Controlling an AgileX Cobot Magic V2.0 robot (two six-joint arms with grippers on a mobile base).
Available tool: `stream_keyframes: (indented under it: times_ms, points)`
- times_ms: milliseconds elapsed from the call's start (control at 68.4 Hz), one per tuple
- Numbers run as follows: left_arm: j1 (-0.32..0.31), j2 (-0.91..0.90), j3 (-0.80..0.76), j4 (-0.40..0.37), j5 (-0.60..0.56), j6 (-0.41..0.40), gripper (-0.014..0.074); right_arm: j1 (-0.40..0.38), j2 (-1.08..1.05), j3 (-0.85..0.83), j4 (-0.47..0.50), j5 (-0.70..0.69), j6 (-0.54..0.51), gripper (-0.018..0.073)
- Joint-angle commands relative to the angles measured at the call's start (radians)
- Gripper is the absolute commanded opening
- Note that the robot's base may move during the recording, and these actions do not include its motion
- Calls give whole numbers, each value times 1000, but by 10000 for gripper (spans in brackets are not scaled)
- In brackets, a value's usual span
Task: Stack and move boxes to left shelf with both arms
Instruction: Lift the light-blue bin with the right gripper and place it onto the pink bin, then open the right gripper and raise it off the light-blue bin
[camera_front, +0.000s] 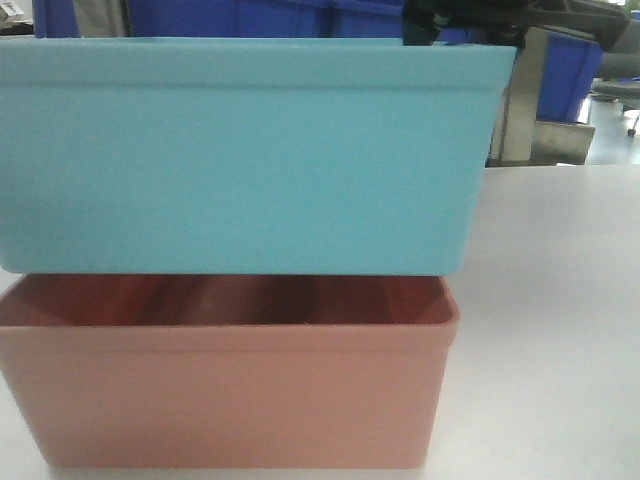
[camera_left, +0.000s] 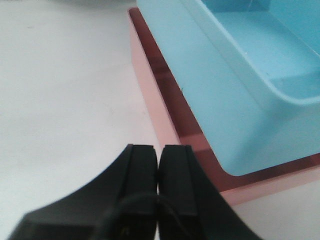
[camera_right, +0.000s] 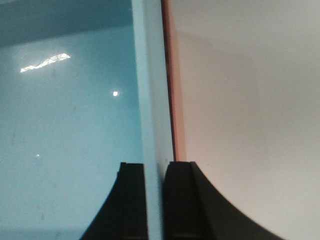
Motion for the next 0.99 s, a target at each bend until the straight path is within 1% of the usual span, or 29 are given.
stream_keyframes:
  times_ms: [0, 146, 307, 497, 702, 921, 979]
  points:
    - [-6, 3, -28, -13, -79, 5, -9, 7, -28, -36, -27, -119, 29, 57]
    - [-6, 3, -28, -13, -79, 5, -9, 31, -2, -35, -28, -143, 29, 57]
    - [-6, 3, -28, -13, -79, 5, -9, 33, 29, -35, -37, -131, 29, 57]
    - [-6, 3, -28, -13, -79, 5, -9, 33, 70, -35, -78, -110, 29, 57]
    - [-6, 3, -28, -13, -79, 5, -9, 33, 101, -35, -159, -115, 28, 57]
    - [-6, 3, -28, -13, -79, 5, -8, 33, 146, -35, -163, -90, 28, 62]
    - [-6, 3, -28, -13, -79, 5, -8, 33, 146, -35, -163, -88, 23, 94]
